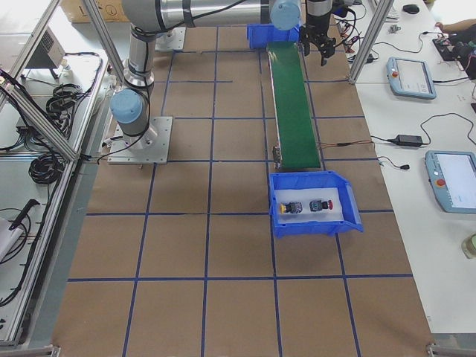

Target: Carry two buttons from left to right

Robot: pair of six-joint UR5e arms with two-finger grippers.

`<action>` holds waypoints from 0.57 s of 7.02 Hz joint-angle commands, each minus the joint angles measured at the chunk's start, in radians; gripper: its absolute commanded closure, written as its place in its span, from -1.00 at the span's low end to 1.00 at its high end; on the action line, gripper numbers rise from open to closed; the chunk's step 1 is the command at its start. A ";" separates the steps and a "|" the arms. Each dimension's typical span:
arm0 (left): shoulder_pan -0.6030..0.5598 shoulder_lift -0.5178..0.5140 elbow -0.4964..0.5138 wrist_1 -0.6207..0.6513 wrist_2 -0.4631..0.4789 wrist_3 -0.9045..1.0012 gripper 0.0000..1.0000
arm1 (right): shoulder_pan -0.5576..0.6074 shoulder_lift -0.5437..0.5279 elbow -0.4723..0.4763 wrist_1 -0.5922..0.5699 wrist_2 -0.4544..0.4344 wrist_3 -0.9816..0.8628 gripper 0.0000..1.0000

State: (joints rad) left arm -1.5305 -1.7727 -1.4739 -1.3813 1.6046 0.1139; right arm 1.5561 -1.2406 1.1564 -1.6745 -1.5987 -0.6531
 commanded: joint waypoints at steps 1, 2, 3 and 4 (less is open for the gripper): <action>0.001 -0.001 0.000 0.008 0.011 -0.007 -1.00 | 0.035 -0.151 0.194 0.012 -0.004 0.077 -0.78; 0.003 0.012 0.001 -0.022 0.014 -0.010 -1.00 | 0.027 -0.215 0.262 0.068 -0.004 0.166 -0.80; 0.004 0.022 0.003 -0.072 0.014 -0.014 -1.00 | 0.012 -0.243 0.269 0.182 -0.013 0.314 -0.87; 0.003 0.045 0.003 -0.100 0.014 -0.017 -1.00 | -0.016 -0.247 0.267 0.252 -0.017 0.352 -0.99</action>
State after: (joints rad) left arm -1.5274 -1.7501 -1.4718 -1.4405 1.6175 0.1011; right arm 1.5670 -1.4638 1.4093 -1.5209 -1.6097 -0.3917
